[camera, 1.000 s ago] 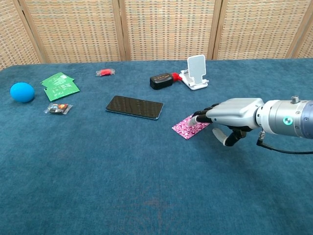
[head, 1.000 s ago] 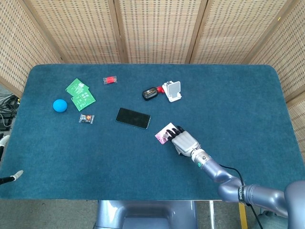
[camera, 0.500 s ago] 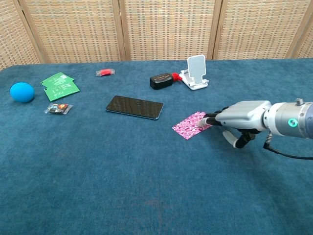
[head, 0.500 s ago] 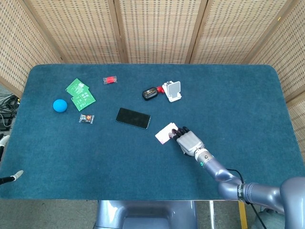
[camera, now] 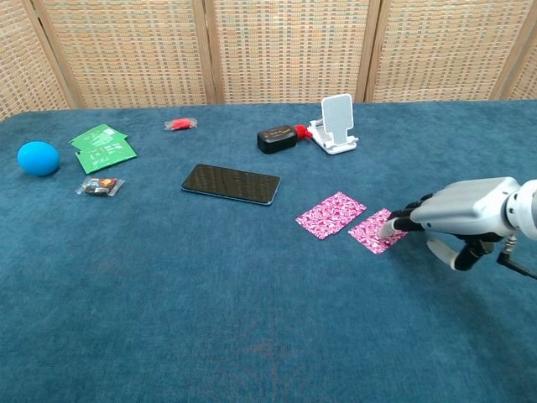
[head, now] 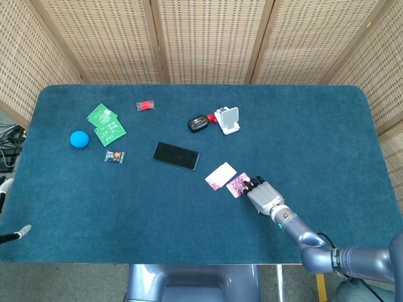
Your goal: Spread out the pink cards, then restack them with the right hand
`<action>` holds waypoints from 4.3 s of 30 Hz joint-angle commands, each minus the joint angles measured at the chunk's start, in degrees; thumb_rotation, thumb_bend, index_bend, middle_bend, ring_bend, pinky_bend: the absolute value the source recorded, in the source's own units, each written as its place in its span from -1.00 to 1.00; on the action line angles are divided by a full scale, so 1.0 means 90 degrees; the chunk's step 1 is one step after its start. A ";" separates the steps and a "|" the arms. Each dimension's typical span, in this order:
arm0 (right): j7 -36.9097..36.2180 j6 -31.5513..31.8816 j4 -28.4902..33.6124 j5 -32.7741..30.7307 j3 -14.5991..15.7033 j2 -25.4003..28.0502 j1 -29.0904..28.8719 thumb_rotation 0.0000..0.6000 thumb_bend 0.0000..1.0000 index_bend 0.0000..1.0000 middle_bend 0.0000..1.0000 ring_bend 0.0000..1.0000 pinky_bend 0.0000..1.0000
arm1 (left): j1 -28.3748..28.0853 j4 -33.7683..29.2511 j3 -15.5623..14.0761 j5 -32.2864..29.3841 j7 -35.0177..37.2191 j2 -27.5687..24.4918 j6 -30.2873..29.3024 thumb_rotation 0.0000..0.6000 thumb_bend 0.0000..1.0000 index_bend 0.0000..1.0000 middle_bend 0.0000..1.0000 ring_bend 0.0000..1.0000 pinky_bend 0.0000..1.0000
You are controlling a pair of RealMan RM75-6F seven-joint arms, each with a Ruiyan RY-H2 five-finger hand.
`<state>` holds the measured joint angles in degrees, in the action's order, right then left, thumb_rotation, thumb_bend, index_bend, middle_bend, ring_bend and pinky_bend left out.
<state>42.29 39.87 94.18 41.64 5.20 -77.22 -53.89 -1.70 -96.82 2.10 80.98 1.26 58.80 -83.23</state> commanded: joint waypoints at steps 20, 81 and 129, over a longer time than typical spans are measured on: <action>-0.0973 0.0945 0.0321 0.1434 -0.0382 -0.0027 0.0018 1.00 1.00 -0.78 -0.77 -0.94 -0.87 | 0.0029 -0.0002 -0.0018 0.0081 0.0098 -0.0037 -0.0087 1.00 -1.00 -1.00 -1.00 -1.00 -1.00; -0.2687 0.0443 -0.1761 0.2371 -0.1069 -0.0556 0.0157 1.00 -0.99 -0.63 -1.00 -0.96 -0.88 | -0.0074 -0.0025 -0.0005 -0.0062 -0.0149 0.0079 0.0086 1.00 -1.00 -1.00 -1.00 -1.00 -1.00; -0.1344 -0.0164 -0.3725 0.1760 -0.1272 -0.2532 -0.0763 1.00 -0.54 -0.29 -0.96 -0.95 -0.88 | -0.0189 0.0130 0.0072 -0.0388 -0.0047 0.0105 0.0382 1.00 -1.00 -1.00 -1.00 -1.00 -1.00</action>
<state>30.20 38.41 60.66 57.49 -6.25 -100.01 -60.76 -3.40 -95.65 2.74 77.49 0.84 59.75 -79.80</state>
